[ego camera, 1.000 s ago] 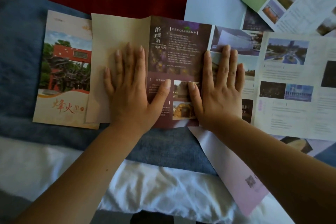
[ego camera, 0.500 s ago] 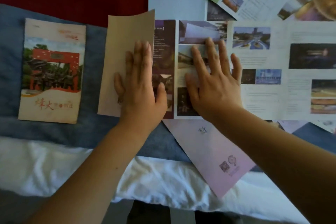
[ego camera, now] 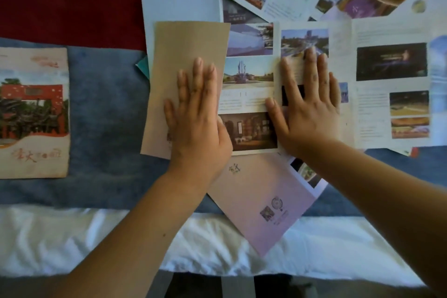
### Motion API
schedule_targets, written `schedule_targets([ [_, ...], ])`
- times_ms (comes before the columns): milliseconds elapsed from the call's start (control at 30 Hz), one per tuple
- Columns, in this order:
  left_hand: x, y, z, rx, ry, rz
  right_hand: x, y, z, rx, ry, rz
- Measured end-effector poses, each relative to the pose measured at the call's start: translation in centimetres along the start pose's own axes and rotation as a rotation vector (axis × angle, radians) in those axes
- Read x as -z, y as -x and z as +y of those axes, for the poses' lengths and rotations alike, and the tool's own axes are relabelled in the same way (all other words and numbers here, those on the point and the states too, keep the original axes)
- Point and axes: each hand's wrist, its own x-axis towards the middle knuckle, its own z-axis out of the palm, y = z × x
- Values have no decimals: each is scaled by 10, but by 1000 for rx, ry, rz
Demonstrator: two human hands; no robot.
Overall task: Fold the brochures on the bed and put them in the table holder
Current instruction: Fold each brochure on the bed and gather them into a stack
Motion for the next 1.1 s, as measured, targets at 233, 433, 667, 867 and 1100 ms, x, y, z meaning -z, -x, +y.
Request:
schedule_targets([
  [233, -25, -2, 32, 13, -27, -33, -5, -1, 2, 16, -31, 32],
  [433, -40, -1, 58, -12, -92, -107, -3, -1, 2, 18, -46, 9],
  [667, -58, -13, 73, 59, -174, -118, 2, -1, 4, 25, -113, 0],
  [867, -61, -22, 66, 2, -194, -90, 15, -4, 13, 16, -234, 3],
  [1100, -68, -24, 41, -151, -379, -41, 20, -6, 53, 177, -80, 119],
])
